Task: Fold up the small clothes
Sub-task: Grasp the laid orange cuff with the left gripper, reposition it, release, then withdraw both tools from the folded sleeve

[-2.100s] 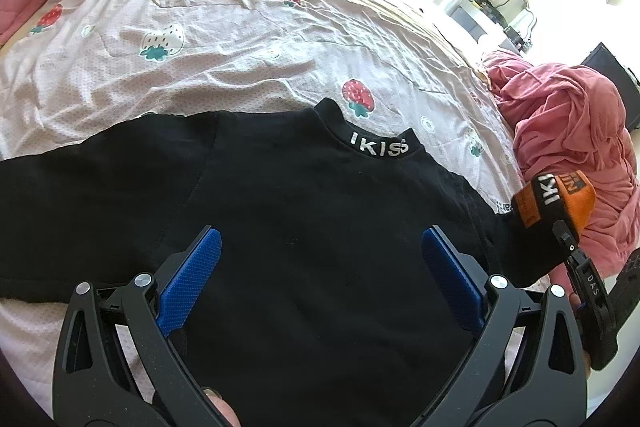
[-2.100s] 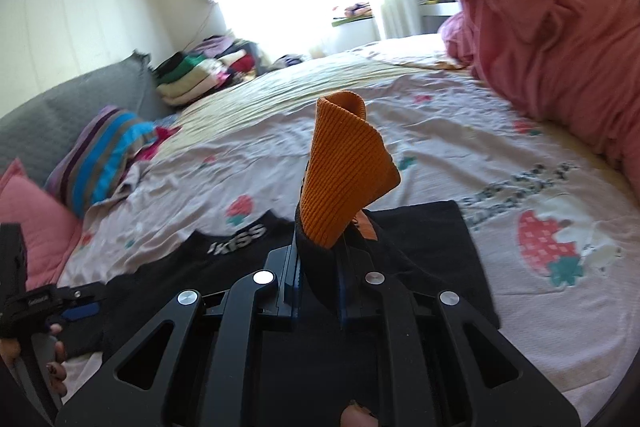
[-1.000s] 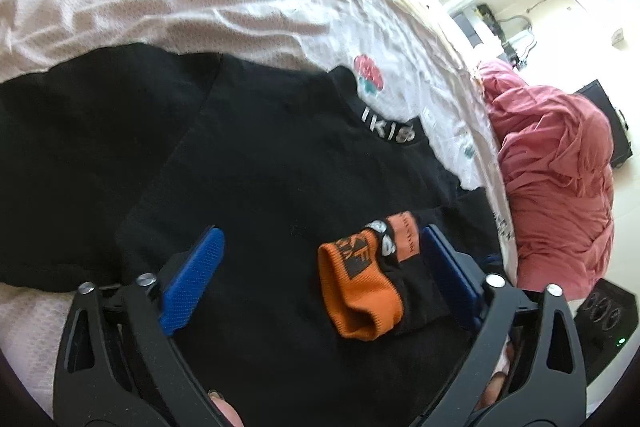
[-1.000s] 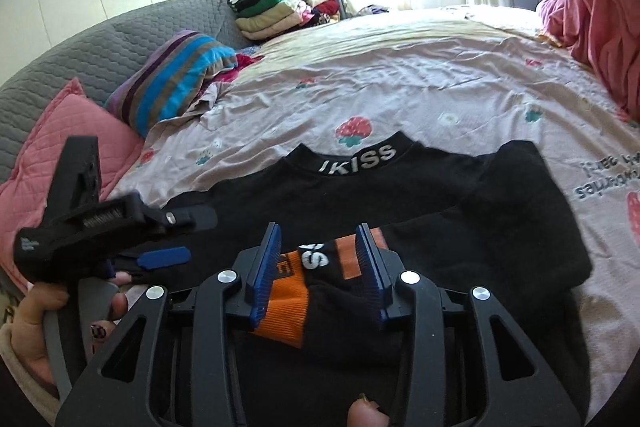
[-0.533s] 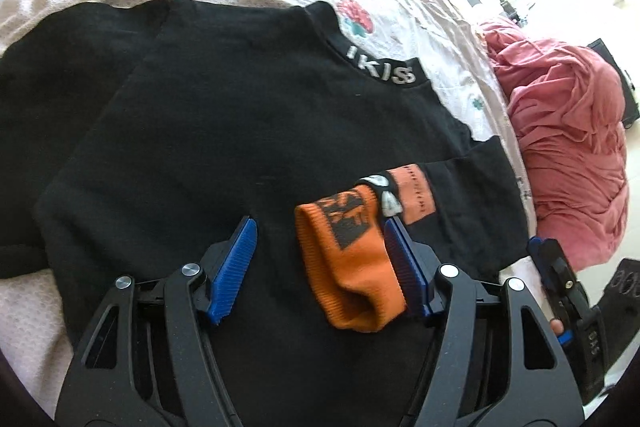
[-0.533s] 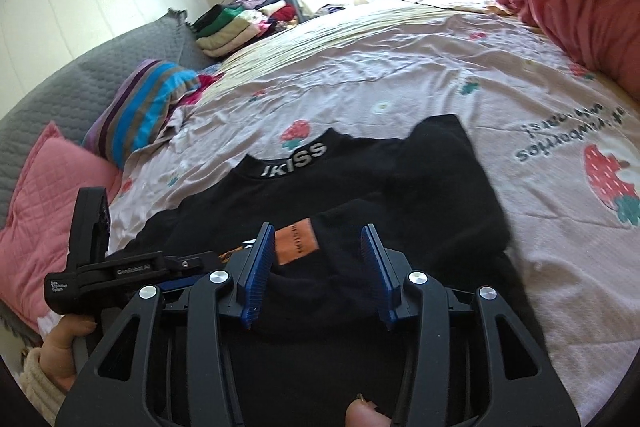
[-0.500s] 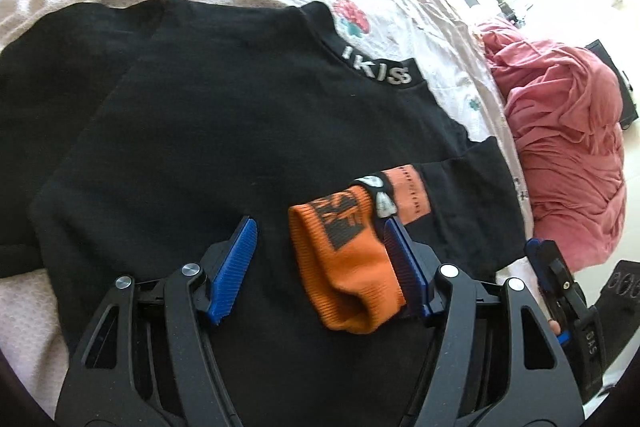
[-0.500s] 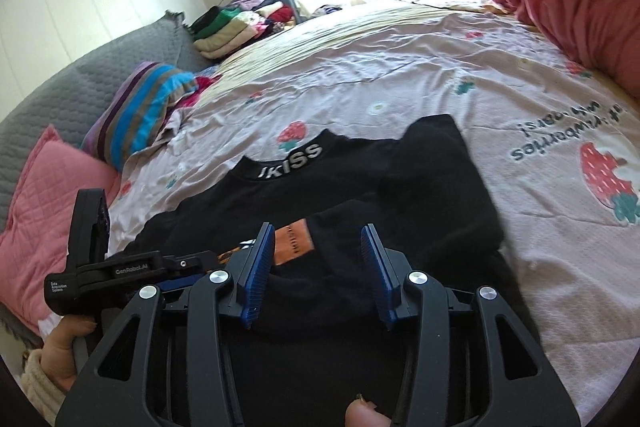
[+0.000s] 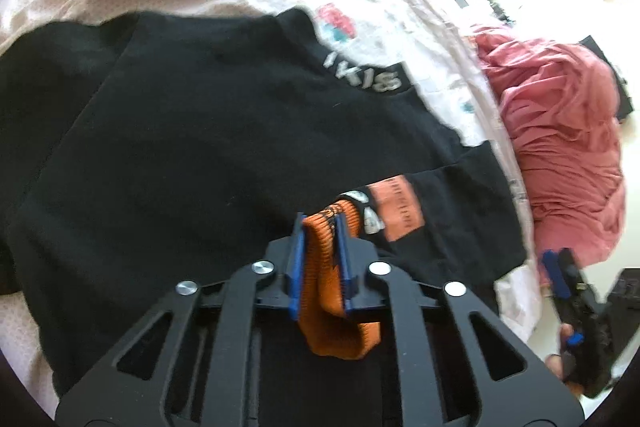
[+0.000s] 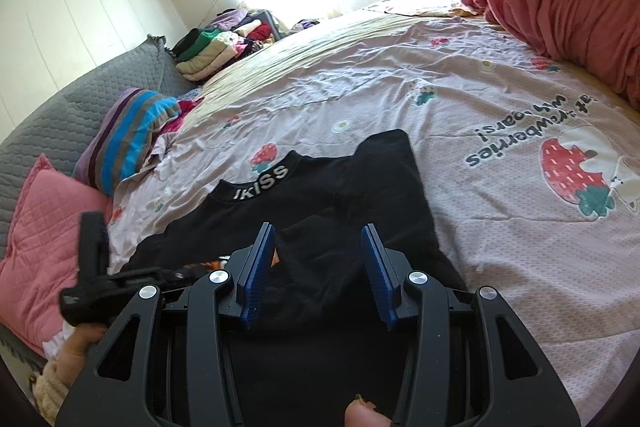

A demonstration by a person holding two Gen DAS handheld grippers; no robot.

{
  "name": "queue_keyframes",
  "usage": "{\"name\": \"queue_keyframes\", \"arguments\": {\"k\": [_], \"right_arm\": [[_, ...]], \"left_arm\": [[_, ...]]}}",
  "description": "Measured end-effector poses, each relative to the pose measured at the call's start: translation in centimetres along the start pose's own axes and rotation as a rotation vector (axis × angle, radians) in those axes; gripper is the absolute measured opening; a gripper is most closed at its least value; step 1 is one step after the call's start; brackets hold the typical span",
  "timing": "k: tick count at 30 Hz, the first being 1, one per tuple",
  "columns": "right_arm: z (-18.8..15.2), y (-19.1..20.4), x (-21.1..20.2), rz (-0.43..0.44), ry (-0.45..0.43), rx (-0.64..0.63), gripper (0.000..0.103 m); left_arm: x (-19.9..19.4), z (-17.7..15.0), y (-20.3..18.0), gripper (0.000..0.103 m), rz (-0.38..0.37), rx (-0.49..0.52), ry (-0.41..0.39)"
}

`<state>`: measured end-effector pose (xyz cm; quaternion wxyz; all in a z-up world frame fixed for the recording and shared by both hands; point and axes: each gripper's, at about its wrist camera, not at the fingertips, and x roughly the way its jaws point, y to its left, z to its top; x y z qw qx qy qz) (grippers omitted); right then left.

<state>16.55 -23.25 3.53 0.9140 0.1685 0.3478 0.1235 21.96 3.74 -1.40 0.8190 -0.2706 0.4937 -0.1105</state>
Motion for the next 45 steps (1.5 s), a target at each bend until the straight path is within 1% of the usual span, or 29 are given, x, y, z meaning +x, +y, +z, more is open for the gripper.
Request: {"name": "queue_keyframes", "arguments": {"k": [2, 5, 8, 10, 12, 13, 16, 20, 24, 26, 28, 30, 34, 36, 37, 40, 42, 43, 44, 45], "right_arm": [[0.1, -0.2, 0.0, -0.007, 0.005, 0.008, 0.043], [0.1, -0.2, 0.0, -0.021, 0.007, -0.004, 0.044], [0.1, -0.1, 0.2, -0.028, 0.010, -0.011, 0.044], [0.0, 0.2, 0.5, -0.048, 0.021, -0.028, 0.044], [-0.2, 0.6, 1.1, -0.079, 0.039, -0.067, 0.050], [-0.3, 0.8, 1.4, -0.093, 0.050, -0.085, 0.052], [-0.8, 1.3, 2.2, -0.122, 0.071, -0.128, 0.052], [-1.0, 1.6, 2.9, -0.143, 0.080, -0.164, 0.052], [-0.9, 1.5, 3.3, -0.147, 0.092, -0.163, 0.052], [-0.8, 1.6, 3.5, -0.151, 0.098, -0.169, 0.052], [-0.8, 1.8, 3.7, -0.150, 0.101, -0.178, 0.052], [-0.9, 2.2, 3.9, -0.150, 0.104, -0.190, 0.052], [-1.0, 3.0, 4.3, -0.141, 0.111, -0.220, 0.052], [-1.0, 3.4, 4.7, -0.135, 0.122, -0.238, 0.052], [-1.0, 3.8, 5.0, -0.132, 0.130, -0.251, 0.053], [-1.2, 4.2, 5.8, -0.128, 0.153, -0.276, 0.058], [-1.4, 4.2, 6.3, -0.130, 0.167, -0.287, 0.058], [-1.5, 4.1, 6.7, -0.135, 0.179, -0.290, 0.061], [-1.6, 3.9, 7.2, -0.140, 0.194, -0.292, 0.065], [-1.8, 3.6, 7.8, -0.153, 0.215, -0.293, 0.065]], "left_arm": [[-1.3, 0.3, -0.5, 0.005, -0.016, 0.015, -0.033], [-3.9, 0.8, -1.1, 0.005, -0.005, 0.046, -0.104], [-5.6, 1.0, -1.3, 0.005, -0.009, 0.048, -0.138], [-6.4, 1.0, -1.2, 0.004, -0.011, 0.048, -0.152], [-7.2, 1.0, -1.0, 0.001, -0.002, 0.047, -0.169], [-7.6, 0.9, -0.8, 0.001, 0.003, 0.045, -0.178], [-8.5, 1.2, -0.5, 0.001, 0.012, 0.042, -0.212], [-9.1, 1.4, 0.4, 0.001, 0.026, 0.022, -0.223], [-8.5, 1.8, 1.6, 0.002, 0.050, -0.002, -0.186], [-8.4, 1.8, 1.9, 0.002, 0.073, -0.007, -0.186], [-8.5, 1.8, 2.2, 0.003, 0.065, -0.017, -0.186], [-8.7, 1.8, 2.2, 0.011, 0.078, -0.009, -0.191], [-8.3, 1.6, 1.7, 0.018, 0.112, 0.028, -0.180], [-7.6, 1.4, 1.2, 0.026, 0.140, 0.057, -0.163], [-7.4, 1.3, 1.1, 0.027, 0.150, 0.067, -0.156], [-5.9, 0.8, 0.3, 0.032, 0.192, 0.116, -0.122], [-4.8, 0.4, 0.0, 0.037, 0.219, 0.150, -0.092], [-4.2, 0.1, -0.2, 0.040, 0.232, 0.167, -0.071], [-3.7, -0.1, -0.1, 0.045, 0.241, 0.178, -0.053], [-3.1, -0.3, 0.0, 0.050, 0.255, 0.182, -0.034]]}}
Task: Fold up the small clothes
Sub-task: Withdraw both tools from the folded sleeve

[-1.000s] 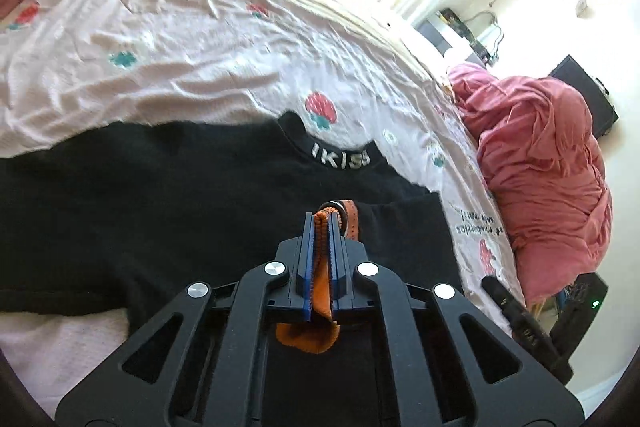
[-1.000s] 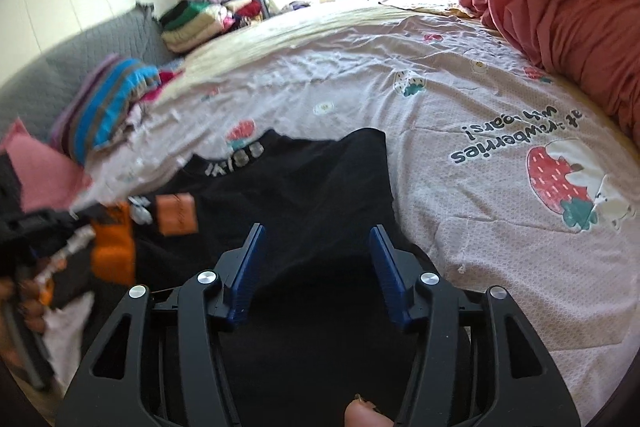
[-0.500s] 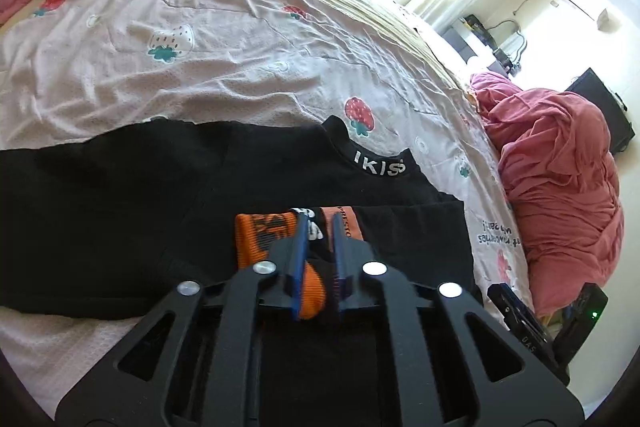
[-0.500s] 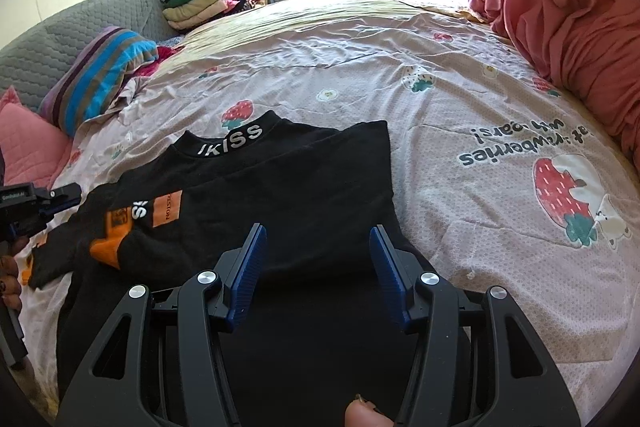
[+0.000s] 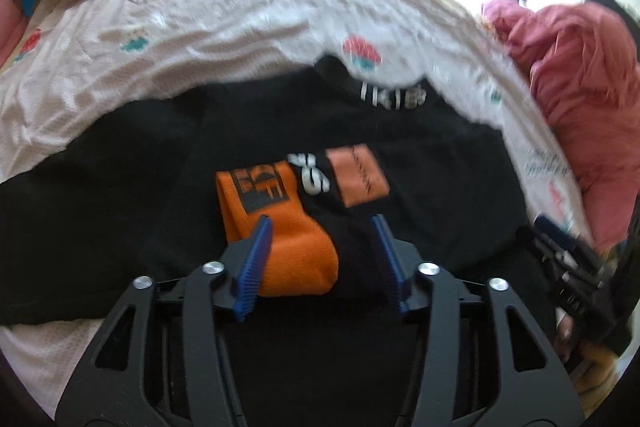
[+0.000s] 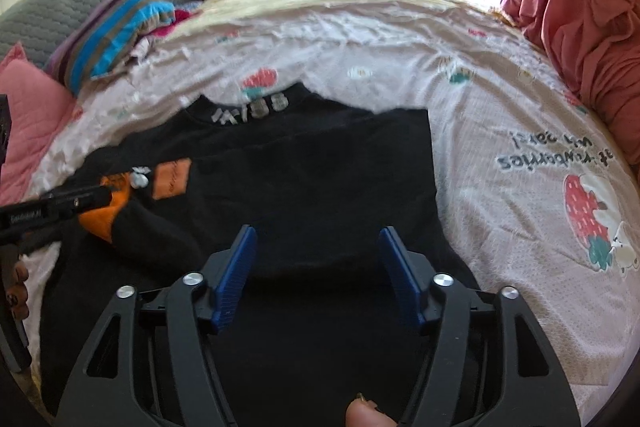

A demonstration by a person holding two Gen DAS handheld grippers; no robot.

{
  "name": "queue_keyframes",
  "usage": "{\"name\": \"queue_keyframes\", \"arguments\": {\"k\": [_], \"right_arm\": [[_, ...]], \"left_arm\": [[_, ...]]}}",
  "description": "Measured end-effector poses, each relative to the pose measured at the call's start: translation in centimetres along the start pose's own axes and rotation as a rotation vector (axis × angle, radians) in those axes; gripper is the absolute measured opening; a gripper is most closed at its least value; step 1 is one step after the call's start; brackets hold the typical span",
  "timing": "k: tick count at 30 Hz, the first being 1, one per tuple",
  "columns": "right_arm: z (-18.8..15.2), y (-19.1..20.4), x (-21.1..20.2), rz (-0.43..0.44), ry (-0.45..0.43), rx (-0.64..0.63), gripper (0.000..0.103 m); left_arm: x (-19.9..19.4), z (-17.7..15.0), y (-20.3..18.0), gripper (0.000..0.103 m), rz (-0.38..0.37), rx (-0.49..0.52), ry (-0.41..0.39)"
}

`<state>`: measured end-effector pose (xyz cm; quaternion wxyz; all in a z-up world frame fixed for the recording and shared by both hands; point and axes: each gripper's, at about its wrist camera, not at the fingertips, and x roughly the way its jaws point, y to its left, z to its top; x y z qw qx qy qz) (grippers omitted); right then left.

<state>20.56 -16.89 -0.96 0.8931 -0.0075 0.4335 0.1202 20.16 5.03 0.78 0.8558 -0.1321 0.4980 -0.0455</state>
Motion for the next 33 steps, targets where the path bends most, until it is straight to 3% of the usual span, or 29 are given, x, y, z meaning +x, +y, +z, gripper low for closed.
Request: {"name": "queue_keyframes", "arguments": {"k": [5, 8, 16, 21, 26, 33], "right_arm": [[-1.4, -1.5, 3.0, -0.049, 0.107, 0.031, 0.067], [-1.7, -2.0, 2.8, -0.015, 0.097, 0.051, 0.075], [-1.9, -1.9, 1.5, 0.026, 0.071, 0.092, 0.083], [-1.8, -1.6, 0.0, 0.041, 0.039, 0.088, 0.093], [-1.9, -0.9, -1.1, 0.047, 0.014, 0.063, 0.095], [-1.5, 0.3, -2.1, 0.066, -0.016, 0.049, 0.098]], "left_arm": [[2.4, -1.6, 0.3, 0.058, 0.071, 0.000, 0.072], [2.0, -1.7, 0.0, 0.070, 0.050, 0.003, 0.073], [1.4, -2.0, -0.4, 0.072, 0.060, 0.023, 0.067], [0.7, -1.9, -0.2, 0.083, 0.039, -0.005, 0.057], [-0.4, -1.9, 0.2, 0.092, 0.043, -0.018, 0.030], [-2.2, -2.1, 1.6, 0.094, 0.048, -0.080, -0.009]]}}
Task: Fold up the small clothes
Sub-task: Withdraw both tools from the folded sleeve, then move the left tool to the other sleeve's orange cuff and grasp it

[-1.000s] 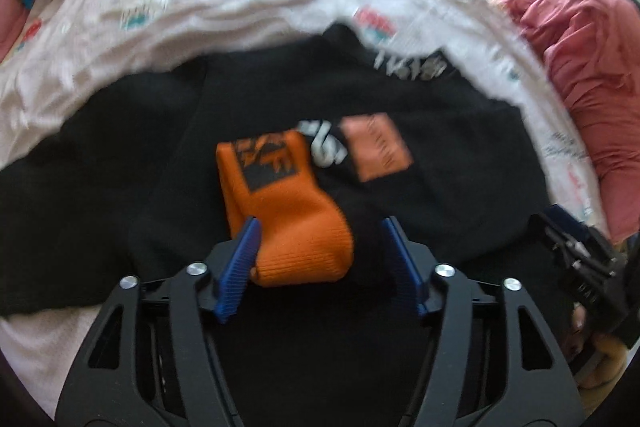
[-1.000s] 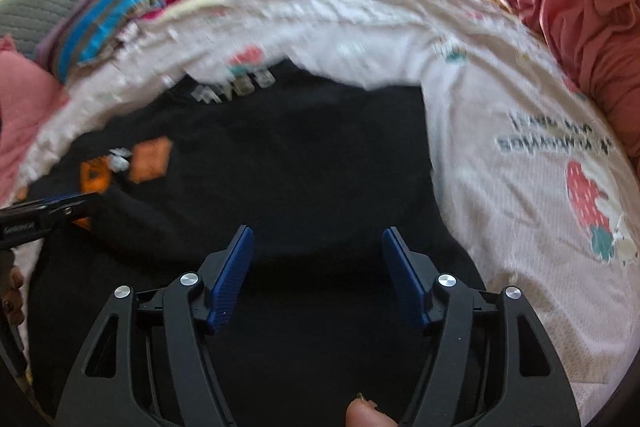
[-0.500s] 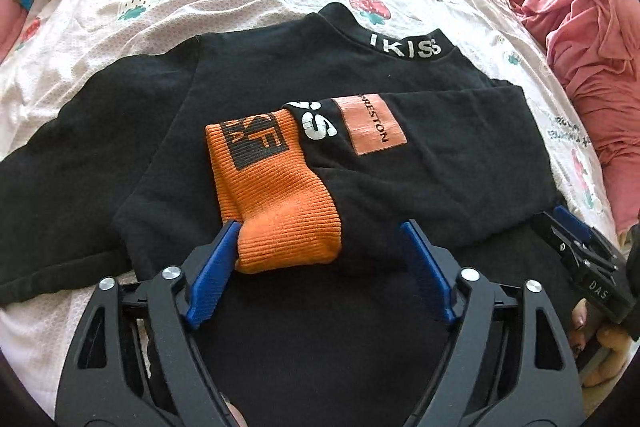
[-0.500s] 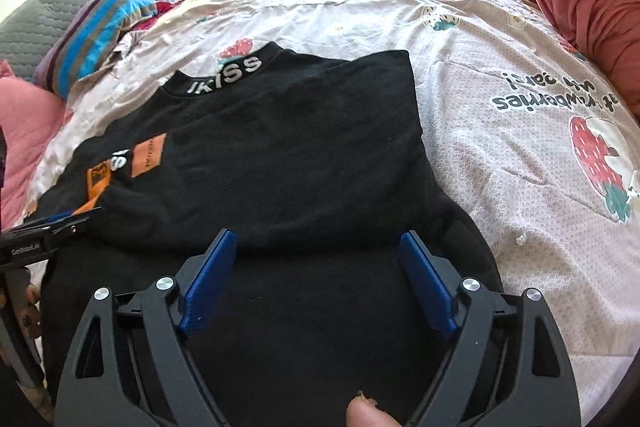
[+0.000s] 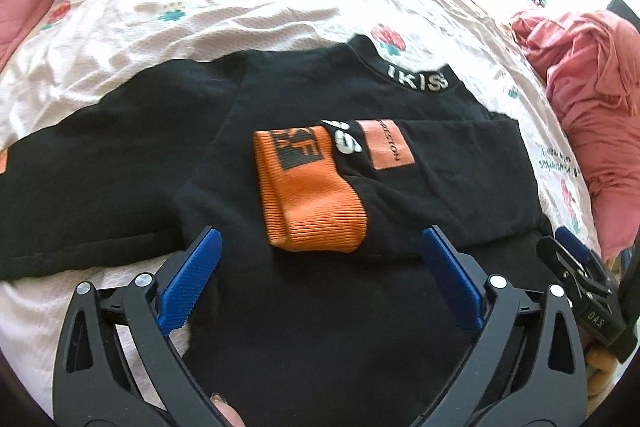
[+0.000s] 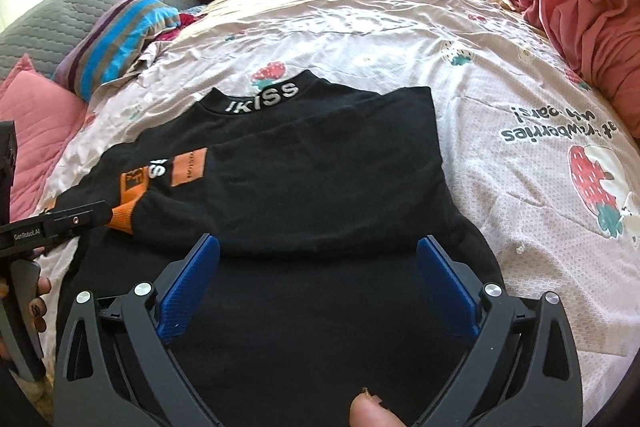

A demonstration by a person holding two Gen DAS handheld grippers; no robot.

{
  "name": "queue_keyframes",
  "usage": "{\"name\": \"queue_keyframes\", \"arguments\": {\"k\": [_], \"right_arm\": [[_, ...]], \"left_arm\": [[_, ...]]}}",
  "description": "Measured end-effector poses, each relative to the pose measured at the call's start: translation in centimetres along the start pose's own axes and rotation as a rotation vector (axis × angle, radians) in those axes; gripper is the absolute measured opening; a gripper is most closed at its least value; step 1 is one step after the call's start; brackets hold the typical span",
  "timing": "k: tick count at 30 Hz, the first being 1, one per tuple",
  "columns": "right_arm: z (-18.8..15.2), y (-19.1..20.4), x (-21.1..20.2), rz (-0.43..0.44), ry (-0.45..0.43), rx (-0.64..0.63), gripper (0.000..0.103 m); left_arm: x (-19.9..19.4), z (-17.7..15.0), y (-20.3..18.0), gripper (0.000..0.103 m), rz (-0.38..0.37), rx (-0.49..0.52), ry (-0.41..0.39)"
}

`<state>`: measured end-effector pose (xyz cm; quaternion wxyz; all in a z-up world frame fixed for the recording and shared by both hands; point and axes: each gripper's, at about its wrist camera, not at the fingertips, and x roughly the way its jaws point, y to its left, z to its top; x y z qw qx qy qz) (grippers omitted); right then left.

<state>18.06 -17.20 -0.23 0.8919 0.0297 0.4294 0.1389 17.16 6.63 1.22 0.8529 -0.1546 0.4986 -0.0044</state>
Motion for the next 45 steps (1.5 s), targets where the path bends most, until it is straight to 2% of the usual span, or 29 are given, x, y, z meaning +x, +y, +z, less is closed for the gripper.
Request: {"name": "queue_keyframes", "arguments": {"k": [6, 20, 26, 38, 45], "right_arm": [[0.3, 1.1, -0.3, 0.025, -0.002, -0.001, 0.098], [1.6, 4.5, -2.1, 0.072, -0.067, -0.058, 0.099], [2.4, 7.4, -2.9, 0.084, -0.112, -0.135, 0.099], [3.7, 12.2, -2.8, 0.156, -0.129, -0.183, 0.099], [4.1, 14.5, -2.8, 0.194, -0.137, -0.214, 0.099]], "left_arm": [[-1.7, -0.2, 1.6, 0.094, 0.017, -0.044, -0.037], [-6.1, 0.1, 5.1, 0.094, 0.073, -0.129, -0.155], [-7.4, 0.2, 7.1, 0.094, 0.136, -0.166, -0.187], [-9.8, 0.0, 11.1, 0.094, 0.261, -0.247, -0.243], [-10.7, -0.2, 13.9, 0.094, 0.299, -0.318, -0.257]]}}
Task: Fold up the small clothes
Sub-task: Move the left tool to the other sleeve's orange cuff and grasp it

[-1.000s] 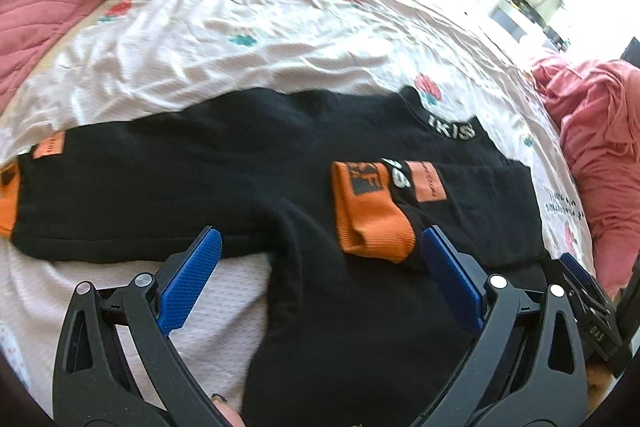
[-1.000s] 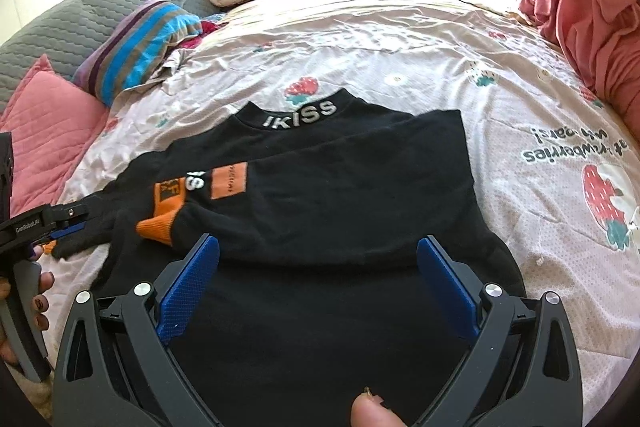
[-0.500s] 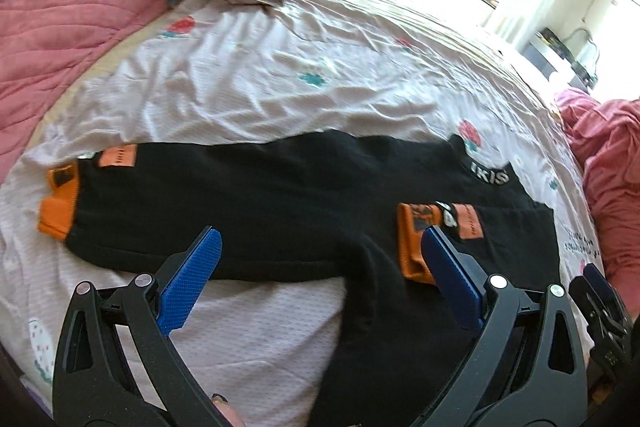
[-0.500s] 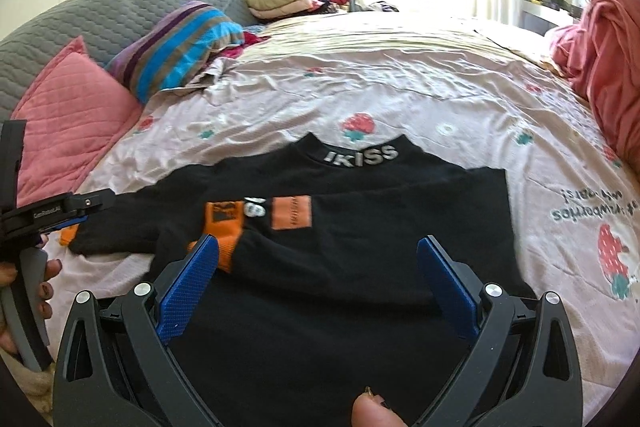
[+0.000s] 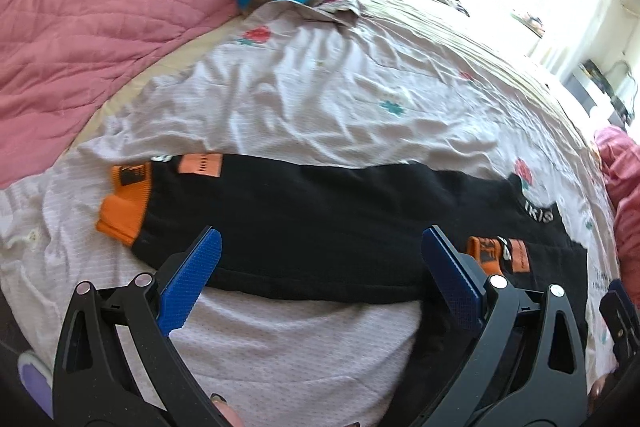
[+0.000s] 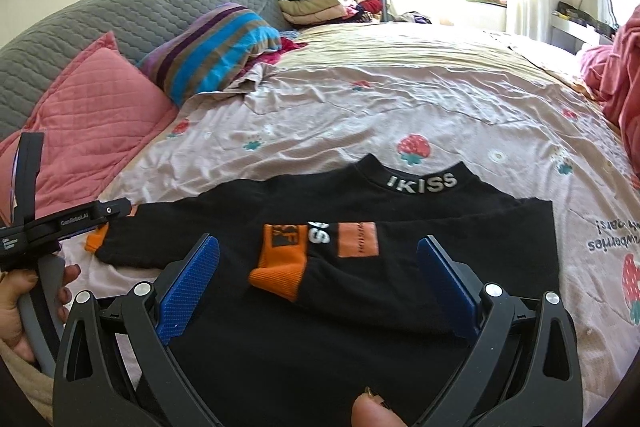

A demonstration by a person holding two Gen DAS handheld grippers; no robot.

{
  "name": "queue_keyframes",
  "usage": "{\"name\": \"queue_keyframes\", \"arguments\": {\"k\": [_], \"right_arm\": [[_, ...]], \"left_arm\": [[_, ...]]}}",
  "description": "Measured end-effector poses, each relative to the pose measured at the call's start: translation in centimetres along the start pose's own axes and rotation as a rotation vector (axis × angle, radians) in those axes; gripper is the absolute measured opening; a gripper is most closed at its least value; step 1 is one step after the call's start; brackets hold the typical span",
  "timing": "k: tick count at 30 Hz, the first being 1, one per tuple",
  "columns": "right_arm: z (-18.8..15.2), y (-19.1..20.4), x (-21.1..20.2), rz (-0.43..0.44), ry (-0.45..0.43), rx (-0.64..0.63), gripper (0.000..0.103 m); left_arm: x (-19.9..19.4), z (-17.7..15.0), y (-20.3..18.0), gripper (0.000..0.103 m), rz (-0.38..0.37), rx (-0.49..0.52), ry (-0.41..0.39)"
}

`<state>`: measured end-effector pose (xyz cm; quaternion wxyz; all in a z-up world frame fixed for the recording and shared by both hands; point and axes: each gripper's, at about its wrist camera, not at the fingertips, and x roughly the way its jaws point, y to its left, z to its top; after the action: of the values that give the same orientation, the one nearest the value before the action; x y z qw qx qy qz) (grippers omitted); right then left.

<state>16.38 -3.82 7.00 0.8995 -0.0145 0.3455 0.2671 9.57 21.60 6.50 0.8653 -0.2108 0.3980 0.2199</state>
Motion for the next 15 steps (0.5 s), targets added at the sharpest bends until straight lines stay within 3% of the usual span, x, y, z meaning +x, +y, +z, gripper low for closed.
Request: {"name": "queue_keyframes", "arguments": {"k": [15], "right_arm": [[0.6, 5.1, 3.1, 0.088, 0.033, -0.078, 0.099]], "left_arm": [[0.1, 1.0, 5.5, 0.094, 0.121, -0.127, -0.020]]}}
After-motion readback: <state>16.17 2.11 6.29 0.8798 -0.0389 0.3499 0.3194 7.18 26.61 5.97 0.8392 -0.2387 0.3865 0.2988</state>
